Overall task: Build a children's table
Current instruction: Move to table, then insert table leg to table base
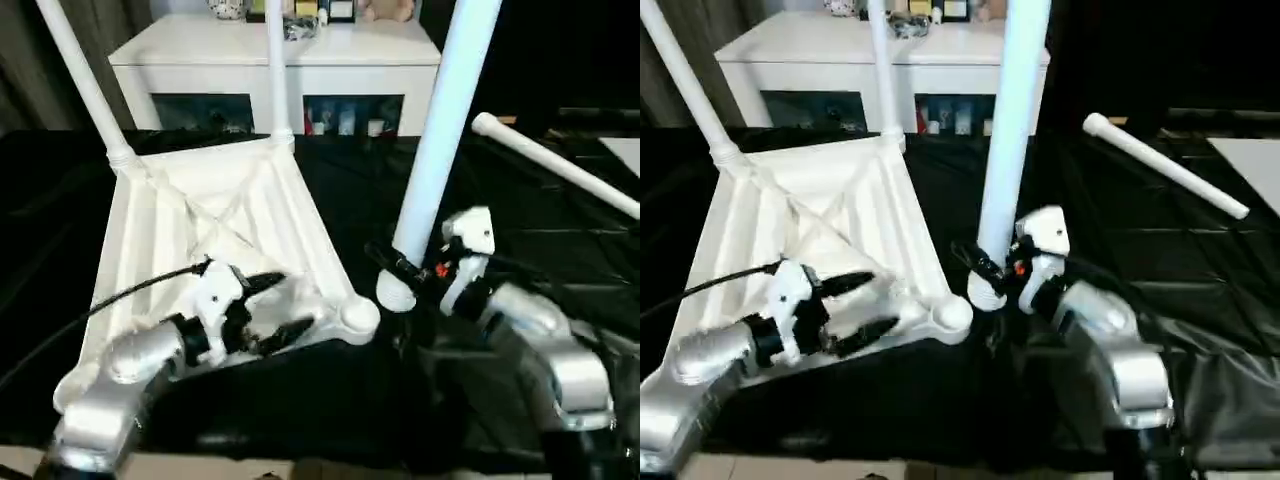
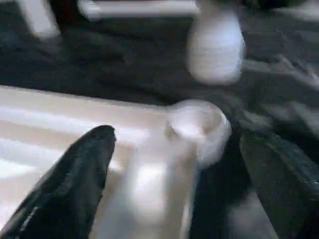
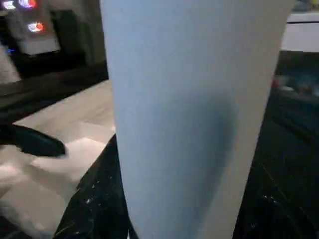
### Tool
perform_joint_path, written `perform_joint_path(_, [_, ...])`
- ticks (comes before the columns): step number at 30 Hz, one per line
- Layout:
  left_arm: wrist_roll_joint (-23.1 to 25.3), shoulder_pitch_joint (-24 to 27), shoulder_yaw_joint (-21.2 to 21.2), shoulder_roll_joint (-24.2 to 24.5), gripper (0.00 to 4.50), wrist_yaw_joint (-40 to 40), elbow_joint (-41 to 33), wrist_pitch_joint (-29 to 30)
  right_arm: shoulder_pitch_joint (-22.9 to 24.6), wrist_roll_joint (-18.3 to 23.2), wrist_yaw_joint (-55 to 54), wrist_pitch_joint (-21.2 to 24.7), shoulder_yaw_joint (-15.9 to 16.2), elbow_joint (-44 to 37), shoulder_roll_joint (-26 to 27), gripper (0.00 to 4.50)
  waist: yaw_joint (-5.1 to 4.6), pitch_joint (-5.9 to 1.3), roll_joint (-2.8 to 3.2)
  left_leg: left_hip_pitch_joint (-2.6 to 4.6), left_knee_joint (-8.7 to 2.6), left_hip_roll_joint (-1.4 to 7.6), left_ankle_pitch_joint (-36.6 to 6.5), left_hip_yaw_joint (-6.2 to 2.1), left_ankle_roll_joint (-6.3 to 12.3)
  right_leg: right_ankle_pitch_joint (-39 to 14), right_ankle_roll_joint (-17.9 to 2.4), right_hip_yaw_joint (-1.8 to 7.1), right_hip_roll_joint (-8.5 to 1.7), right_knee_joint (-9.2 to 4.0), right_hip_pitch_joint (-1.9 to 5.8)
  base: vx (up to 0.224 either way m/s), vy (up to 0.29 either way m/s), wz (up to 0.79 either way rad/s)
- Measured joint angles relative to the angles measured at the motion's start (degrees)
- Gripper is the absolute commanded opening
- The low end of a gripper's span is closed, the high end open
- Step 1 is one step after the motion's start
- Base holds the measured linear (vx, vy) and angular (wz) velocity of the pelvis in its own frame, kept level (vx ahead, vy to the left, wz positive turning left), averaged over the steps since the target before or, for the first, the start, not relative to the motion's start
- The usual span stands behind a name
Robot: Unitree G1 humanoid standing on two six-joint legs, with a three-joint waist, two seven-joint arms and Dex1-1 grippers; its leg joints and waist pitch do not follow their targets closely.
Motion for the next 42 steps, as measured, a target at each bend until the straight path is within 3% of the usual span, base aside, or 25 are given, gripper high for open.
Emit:
perform_joint_path(5, [2.22,-9.04,-3.22,2.95,4.40,-6.28,9.56,-0.32,-3.19,-0.11,3.52,-0.28,1.18,3.33,-1.74,1.87,-0.58,0.24,0.09,0.38,-0.32,0.27,0.00,0.79,0.00,0.06,-0.10,0.11,-0.19,-0.04,-0.09,-0.072,-0.001,0.00])
perform_joint_path(6, [2.52,-10.24,-3.81,3.01,4.13,-7.11,10.97,-0.33,-3.46,-0.12,3.81,-0.32,1.20,3.50,-1.86,1.87,-0.73,0.24,0.08,0.35,-0.32,0.28,0.00,0.90,0.00,0.17,-0.28,0.08,-0.32,-0.02,-0.06,0.000,0.000,0.00])
perform_joint_path(10, [3.47,-13.85,-6.19,2.68,3.98,-10.50,15.67,1.65,-3.62,-0.12,5.35,-0.30,1.76,3.79,-2.59,1.87,-0.95,0.35,-0.09,0.31,-0.32,0.40,0.01,1.32,0.00,0.55,-0.88,0.03,-0.53,-0.02,-0.25,0.000,0.000,0.00])
perform_joint_path(14, [4.60,-15.67,-9.19,3.57,3.55,-13.39,16.54,4.54,-4.10,-0.24,6.74,-0.30,2.99,3.98,-3.20,1.87,-1.08,0.34,-0.09,0.20,-0.31,0.84,0.04,2.28,0.06,0.67,-0.97,-0.09,-0.86,-0.01,-0.65,0.000,0.000,0.00])
perform_joint_path(22, [5.61,-14.79,-9.45,5.93,2.76,-11.17,12.34,11.70,-4.18,-1.63,7.00,-0.30,3.37,5.48,-3.82,1.87,-0.89,0.31,-0.04,-0.32,-0.31,1.14,0.36,2.77,0.70,0.65,-0.95,-0.15,-0.87,-0.19,-1.29,0.020,0.002,-0.01])
perform_joint_path(25, [6.37,-12.82,-8.99,6.15,2.64,-7.72,7.97,16.31,-4.24,-1.95,6.70,-0.35,3.75,5.54,-3.75,1.87,-0.66,0.31,-0.04,-0.66,-0.28,1.14,0.37,2.80,0.80,0.66,-0.96,-0.18,-0.89,-0.28,-1.53,0.000,0.000,0.00])
perform_joint_path(31, [5.71,-8.37,-7.72,6.11,2.20,-3.34,0.04,23.93,-4.30,-2.38,6.04,-0.36,3.96,5.54,-2.97,1.87,-0.37,0.32,-0.07,-0.64,-0.27,1.17,0.40,2.88,0.80,0.67,-0.98,-0.18,-0.94,-0.23,-1.51,0.000,0.000,0.00])
perform_joint_path(42, [7.50,-7.20,-8.16,3.13,1.39,2.15,0.41,21.80,-5.83,-2.57,5.31,-0.45,4.42,6.11,-0.70,1.87,-0.20,0.41,-0.22,-0.59,-0.27,1.17,0.41,3.00,0.78,0.71,-0.99,-0.10,-1.01,-0.08,-1.51,0.000,0.000,0.00])
